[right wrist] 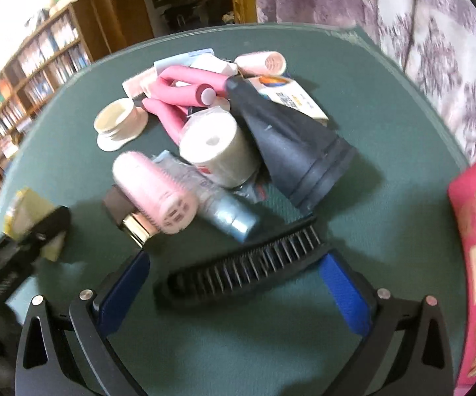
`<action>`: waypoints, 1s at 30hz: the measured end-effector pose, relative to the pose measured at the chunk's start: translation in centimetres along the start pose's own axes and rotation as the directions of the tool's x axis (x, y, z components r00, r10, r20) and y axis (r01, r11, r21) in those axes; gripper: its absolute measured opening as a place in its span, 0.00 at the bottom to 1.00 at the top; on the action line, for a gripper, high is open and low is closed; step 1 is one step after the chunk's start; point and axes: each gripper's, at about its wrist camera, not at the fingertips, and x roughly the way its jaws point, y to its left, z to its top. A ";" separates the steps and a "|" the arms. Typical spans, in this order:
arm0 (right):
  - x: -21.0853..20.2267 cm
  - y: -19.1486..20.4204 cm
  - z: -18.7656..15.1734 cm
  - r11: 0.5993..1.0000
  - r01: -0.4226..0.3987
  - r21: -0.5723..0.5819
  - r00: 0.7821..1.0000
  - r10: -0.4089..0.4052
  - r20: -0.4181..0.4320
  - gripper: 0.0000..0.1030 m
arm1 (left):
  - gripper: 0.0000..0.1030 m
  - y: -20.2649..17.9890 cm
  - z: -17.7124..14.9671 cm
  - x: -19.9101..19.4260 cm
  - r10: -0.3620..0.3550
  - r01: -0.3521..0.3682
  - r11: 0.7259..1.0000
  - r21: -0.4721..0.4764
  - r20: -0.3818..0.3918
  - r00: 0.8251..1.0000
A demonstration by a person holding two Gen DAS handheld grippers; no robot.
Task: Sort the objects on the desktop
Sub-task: 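Lift the black comb with the right tool and carry it toward the tin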
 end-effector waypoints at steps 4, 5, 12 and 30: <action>0.4 0.8 0.1 0.998 0.025 -0.051 0.999 -0.024 0.034 0.90 | 0.44 0.1 0.0 -0.1 -0.002 0.002 1.000 0.003 0.000 1.000; 0.1 0.7 -0.2 0.999 0.023 -0.049 0.999 -0.021 0.044 0.81 | 0.44 0.0 -0.1 -0.1 -0.001 0.001 1.000 0.005 0.000 1.000; -2.2 -0.5 -2.8 0.999 0.001 -0.053 0.998 0.002 0.067 0.52 | 0.44 0.0 -0.2 -0.3 0.000 0.000 1.000 0.009 -0.001 1.000; -1.2 -3.8 -2.7 0.997 0.073 0.012 0.994 -0.074 0.085 0.48 | 0.44 -0.1 -0.3 -0.8 -0.014 0.014 1.000 0.019 0.006 1.000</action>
